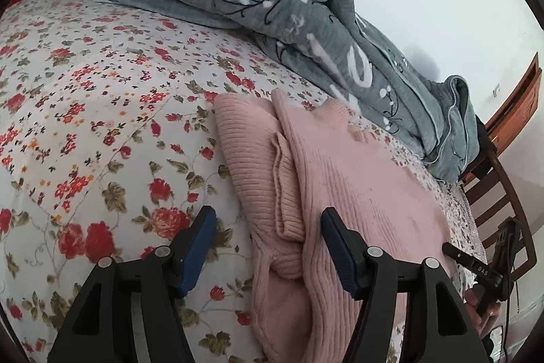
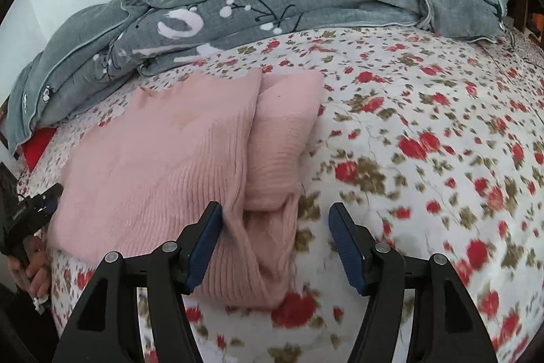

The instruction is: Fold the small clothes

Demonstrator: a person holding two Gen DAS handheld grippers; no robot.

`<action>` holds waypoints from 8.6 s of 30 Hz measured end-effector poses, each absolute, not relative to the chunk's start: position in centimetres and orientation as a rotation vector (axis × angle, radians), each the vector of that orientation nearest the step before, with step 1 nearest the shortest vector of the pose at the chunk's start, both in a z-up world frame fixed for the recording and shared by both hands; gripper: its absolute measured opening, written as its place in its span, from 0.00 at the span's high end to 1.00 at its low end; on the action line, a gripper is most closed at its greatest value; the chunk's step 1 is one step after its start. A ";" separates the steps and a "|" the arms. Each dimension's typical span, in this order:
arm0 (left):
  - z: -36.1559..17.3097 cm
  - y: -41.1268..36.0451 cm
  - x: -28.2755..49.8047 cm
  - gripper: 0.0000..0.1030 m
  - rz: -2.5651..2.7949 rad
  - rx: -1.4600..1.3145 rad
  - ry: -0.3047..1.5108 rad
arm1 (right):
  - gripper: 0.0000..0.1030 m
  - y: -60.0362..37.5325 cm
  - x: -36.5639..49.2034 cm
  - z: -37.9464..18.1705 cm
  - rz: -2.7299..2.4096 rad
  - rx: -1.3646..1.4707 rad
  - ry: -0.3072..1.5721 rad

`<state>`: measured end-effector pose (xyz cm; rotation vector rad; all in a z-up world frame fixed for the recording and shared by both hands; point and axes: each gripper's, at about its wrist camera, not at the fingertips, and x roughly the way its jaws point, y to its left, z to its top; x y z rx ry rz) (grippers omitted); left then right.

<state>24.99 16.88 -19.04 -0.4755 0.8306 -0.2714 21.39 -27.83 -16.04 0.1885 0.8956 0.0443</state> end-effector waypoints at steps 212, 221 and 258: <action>-9.4 0.6 21.6 0.65 -0.479 -0.381 0.855 | 0.70 -28.1 19.4 -10.4 0.374 0.446 0.762; -12.9 5.7 26.1 0.61 -0.348 -0.337 0.952 | 0.69 -20.9 26.1 -12.4 0.433 0.399 0.831; -12.0 4.0 18.9 0.42 -0.311 -0.119 0.793 | 0.72 -18.2 16.8 -14.3 0.245 -0.061 0.781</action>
